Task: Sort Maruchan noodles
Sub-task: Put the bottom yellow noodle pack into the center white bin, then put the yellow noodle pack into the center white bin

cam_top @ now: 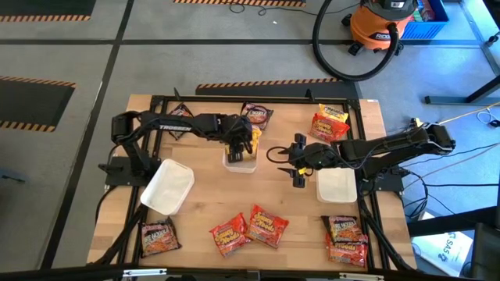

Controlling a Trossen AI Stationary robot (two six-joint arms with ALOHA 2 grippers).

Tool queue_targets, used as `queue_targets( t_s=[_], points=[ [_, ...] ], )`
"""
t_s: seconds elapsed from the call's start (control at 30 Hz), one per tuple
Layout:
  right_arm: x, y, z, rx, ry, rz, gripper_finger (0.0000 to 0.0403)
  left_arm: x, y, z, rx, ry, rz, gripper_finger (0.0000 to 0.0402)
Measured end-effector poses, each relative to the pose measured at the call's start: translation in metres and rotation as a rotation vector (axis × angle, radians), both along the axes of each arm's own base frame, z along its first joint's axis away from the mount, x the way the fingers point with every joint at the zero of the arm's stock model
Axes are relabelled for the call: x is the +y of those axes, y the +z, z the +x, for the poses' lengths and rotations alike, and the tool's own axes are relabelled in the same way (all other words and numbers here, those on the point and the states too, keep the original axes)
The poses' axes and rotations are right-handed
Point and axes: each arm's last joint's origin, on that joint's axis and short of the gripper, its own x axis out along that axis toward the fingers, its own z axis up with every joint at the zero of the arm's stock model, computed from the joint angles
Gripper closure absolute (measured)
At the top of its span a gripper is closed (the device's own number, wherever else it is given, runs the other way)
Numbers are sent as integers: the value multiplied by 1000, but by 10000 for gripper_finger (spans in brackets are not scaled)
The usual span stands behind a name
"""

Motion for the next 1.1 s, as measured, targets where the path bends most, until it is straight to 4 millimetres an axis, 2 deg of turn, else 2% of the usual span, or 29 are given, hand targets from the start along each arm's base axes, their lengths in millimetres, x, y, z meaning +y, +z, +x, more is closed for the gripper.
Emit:
queue_targets(
  t_s=[0.27, 0.5, 0.6, 0.7, 0.9, 1.1],
  points=[
    [0, 0, 0, 0, -4, -3, 159, -6, 2, 1, 0, -15, -2, 209],
    [0, 0, 0, -3, -3, -3, 159, -14, 21, 4, -3, -40, -5, 209],
    [-2, 1, 0, -8, -60, -27, 159, -19, 34, -3, -60, -48, -3, 209],
    [-7, 1, 0, -10, -127, -54, 159, -22, 34, -20, -126, -33, -14, 209],
    [-38, 0, 0, -12, -277, -16, 159, -29, 36, -52, -402, -64, -8, 209],
    [-91, 5, -8, 1, -466, 15, 159, -35, 29, -86, -650, -75, 51, 209]
  ],
)
